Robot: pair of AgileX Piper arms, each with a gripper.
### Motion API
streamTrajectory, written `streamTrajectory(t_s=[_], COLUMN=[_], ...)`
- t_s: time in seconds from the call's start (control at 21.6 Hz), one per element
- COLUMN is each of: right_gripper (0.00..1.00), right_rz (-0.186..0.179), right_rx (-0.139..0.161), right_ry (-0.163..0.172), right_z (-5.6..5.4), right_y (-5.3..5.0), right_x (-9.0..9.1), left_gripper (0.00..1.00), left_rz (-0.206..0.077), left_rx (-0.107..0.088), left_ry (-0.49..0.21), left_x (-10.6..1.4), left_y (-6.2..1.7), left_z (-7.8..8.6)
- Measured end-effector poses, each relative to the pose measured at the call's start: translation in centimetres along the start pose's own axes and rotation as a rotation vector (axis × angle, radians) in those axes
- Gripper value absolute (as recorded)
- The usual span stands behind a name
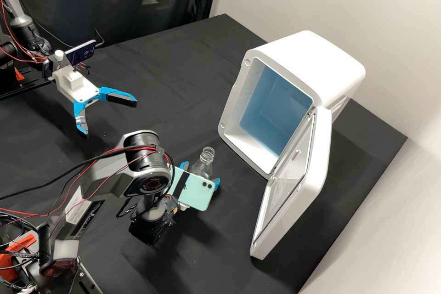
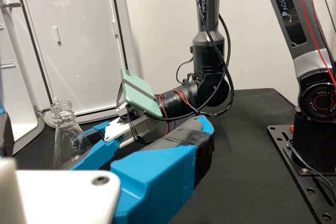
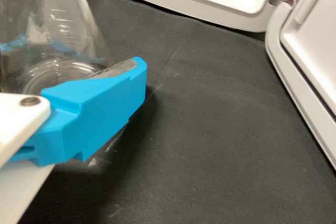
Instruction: Take the flask out of the incubator
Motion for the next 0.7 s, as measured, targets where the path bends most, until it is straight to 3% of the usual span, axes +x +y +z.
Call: streamTrajectory(t_s=[0.37, 0.65, 0.7], right_gripper=[1.00, 1.00, 1.00], right_rz=[0.020, 0.018, 0.018], right_rx=[0.045, 0.027, 0.021], right_ry=[-0.010, 0.010, 0.015], right_z=[0.3, -0.3, -0.5], right_y=[0.8, 1.1, 1.1], right_x=[-1.2, -2.7, -3.0], left_gripper=[1.00, 1.00, 1.00], left_rz=[-0.003, -0.004, 0.003], left_rx=[0.006, 0.009, 0.019], left_ry=[-0.015, -0.027, -0.026], left_x=[0.1, 0.1, 0.1], left_y=[-0.06, -0.19, -0.29], left_z=[0.4, 0.6, 0.7])
